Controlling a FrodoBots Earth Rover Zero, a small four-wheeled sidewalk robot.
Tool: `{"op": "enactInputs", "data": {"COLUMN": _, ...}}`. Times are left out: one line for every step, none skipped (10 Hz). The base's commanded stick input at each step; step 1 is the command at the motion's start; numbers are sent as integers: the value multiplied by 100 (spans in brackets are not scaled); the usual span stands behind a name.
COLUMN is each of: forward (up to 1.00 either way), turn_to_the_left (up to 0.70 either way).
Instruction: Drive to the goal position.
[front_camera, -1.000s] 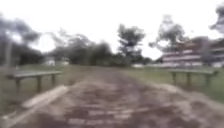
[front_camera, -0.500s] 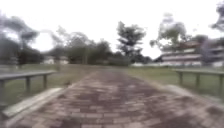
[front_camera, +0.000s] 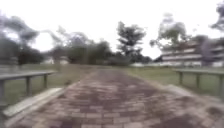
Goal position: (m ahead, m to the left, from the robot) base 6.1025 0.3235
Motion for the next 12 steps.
{"op": "enactInputs", "data": {"forward": 70, "turn_to_the_left": 0}}
{"op": "enactInputs", "data": {"forward": 70, "turn_to_the_left": 0}}
{"op": "enactInputs", "data": {"forward": 70, "turn_to_the_left": 0}}
{"op": "enactInputs", "data": {"forward": 70, "turn_to_the_left": 0}}
{"op": "enactInputs", "data": {"forward": 70, "turn_to_the_left": 0}}
{"op": "enactInputs", "data": {"forward": 70, "turn_to_the_left": 0}}
{"op": "enactInputs", "data": {"forward": 70, "turn_to_the_left": 0}}
{"op": "enactInputs", "data": {"forward": 70, "turn_to_the_left": 0}}
{"op": "enactInputs", "data": {"forward": 70, "turn_to_the_left": 0}}
{"op": "enactInputs", "data": {"forward": 70, "turn_to_the_left": 0}}
{"op": "enactInputs", "data": {"forward": 70, "turn_to_the_left": 0}}
{"op": "enactInputs", "data": {"forward": 70, "turn_to_the_left": 0}}
